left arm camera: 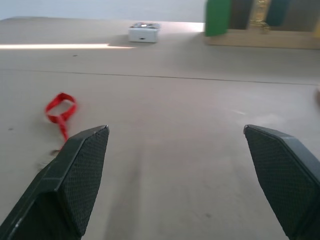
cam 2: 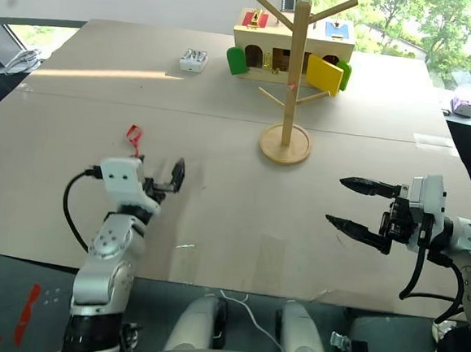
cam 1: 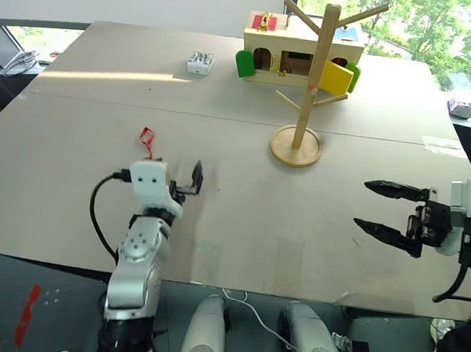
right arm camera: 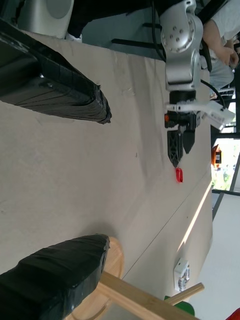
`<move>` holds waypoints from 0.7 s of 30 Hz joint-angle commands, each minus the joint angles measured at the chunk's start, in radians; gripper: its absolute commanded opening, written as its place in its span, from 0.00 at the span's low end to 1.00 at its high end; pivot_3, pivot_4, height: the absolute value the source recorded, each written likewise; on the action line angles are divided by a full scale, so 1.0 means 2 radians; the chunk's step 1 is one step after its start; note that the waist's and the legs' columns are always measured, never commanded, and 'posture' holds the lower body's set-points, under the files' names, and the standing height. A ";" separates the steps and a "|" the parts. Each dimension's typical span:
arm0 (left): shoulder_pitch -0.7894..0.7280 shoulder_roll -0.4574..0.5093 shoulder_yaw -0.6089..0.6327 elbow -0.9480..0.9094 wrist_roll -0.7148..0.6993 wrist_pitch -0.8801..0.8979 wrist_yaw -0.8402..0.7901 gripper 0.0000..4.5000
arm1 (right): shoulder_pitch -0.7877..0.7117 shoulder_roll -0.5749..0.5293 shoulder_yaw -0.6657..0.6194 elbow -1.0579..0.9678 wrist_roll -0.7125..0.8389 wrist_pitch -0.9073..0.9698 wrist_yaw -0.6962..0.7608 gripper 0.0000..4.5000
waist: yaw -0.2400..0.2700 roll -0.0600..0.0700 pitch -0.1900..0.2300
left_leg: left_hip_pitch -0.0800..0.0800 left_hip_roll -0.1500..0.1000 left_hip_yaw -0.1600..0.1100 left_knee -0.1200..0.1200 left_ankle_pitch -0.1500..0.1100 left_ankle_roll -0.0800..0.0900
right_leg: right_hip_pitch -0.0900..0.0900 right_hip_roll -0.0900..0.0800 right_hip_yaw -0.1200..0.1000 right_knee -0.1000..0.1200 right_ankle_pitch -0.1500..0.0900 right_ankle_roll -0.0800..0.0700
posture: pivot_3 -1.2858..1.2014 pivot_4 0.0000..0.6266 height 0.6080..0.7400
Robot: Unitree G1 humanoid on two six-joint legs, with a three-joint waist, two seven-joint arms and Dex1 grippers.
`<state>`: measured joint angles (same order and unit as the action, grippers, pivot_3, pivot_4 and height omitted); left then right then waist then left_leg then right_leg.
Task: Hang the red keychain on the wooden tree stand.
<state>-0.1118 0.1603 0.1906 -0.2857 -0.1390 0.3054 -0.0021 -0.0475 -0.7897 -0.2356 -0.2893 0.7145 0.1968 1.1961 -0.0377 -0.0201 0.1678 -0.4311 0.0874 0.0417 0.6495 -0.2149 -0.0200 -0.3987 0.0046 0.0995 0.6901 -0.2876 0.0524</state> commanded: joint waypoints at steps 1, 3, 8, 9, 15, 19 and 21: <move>-0.034 0.012 0.025 0.023 0.016 0.038 0.034 1.00 | -0.005 0.002 -0.012 -0.011 0.002 -0.002 -0.002 0.85 | 0.001 0.000 0.000 | 0.000 0.000 0.000 0.000 0.000 0.000 | 0.000 0.000 0.000 0.000 0.000 0.000 | 0.52 0.24 0.96; -0.054 0.022 0.035 0.044 0.017 0.057 0.039 1.00 | -0.006 0.006 -0.011 -0.013 0.002 -0.005 -0.004 0.85 | 0.001 0.000 0.000 | 0.000 0.000 0.000 0.000 0.000 0.000 | 0.000 0.000 0.000 0.000 0.000 0.000 | 0.52 0.24 0.96; -0.115 0.055 0.075 0.130 0.016 0.090 0.066 1.00 | -0.005 0.013 -0.009 -0.020 0.000 -0.007 -0.008 0.85 | 0.001 0.000 0.000 | 0.000 0.000 0.000 0.000 0.000 0.000 | 0.000 0.000 -0.001 0.000 0.000 0.000 | 0.52 0.24 0.96; -0.129 0.057 0.081 0.146 0.017 0.090 0.074 1.00 | -0.005 0.014 -0.009 -0.021 0.000 -0.007 -0.009 0.85 | 0.002 -0.001 0.000 | 0.000 0.000 0.000 0.000 0.000 0.000 | 0.000 0.000 -0.001 0.000 0.000 0.000 | 0.52 0.24 0.96; -0.183 0.048 0.079 0.208 0.027 0.090 0.109 1.00 | 0.000 0.021 -0.010 -0.032 -0.003 -0.006 -0.023 0.85 | 0.008 -0.001 0.001 | 0.000 0.000 -0.001 0.000 0.000 0.000 | 0.001 0.000 -0.001 0.000 0.000 0.000 | 0.52 0.24 0.96; -0.205 0.039 0.074 0.242 0.026 0.080 0.117 1.00 | -0.001 0.023 -0.013 -0.039 -0.001 -0.004 -0.035 0.85 | 0.011 -0.001 0.001 | 0.000 0.000 -0.001 0.000 0.000 0.000 | 0.001 0.000 -0.001 -0.001 0.000 0.000 | 0.52 0.24 0.96; -0.213 0.034 0.070 0.251 0.026 0.080 0.120 1.00 | -0.001 0.023 -0.014 -0.040 -0.001 -0.003 -0.038 0.85 | 0.012 -0.001 0.001 | 0.000 0.000 -0.001 0.000 0.000 0.000 | 0.001 0.000 -0.001 -0.001 0.000 0.000 | 0.52 0.24 0.96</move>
<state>-0.5164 0.2303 0.3426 0.2201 -0.0988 0.4822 0.2254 -0.0472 -0.7441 -0.2351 -0.3363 0.7059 0.1928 1.1278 -0.0129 -0.0227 0.1693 -0.4317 0.0868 0.0390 0.6499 -0.2147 -0.0203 -0.3971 0.0038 0.0965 0.6888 -0.2873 0.0525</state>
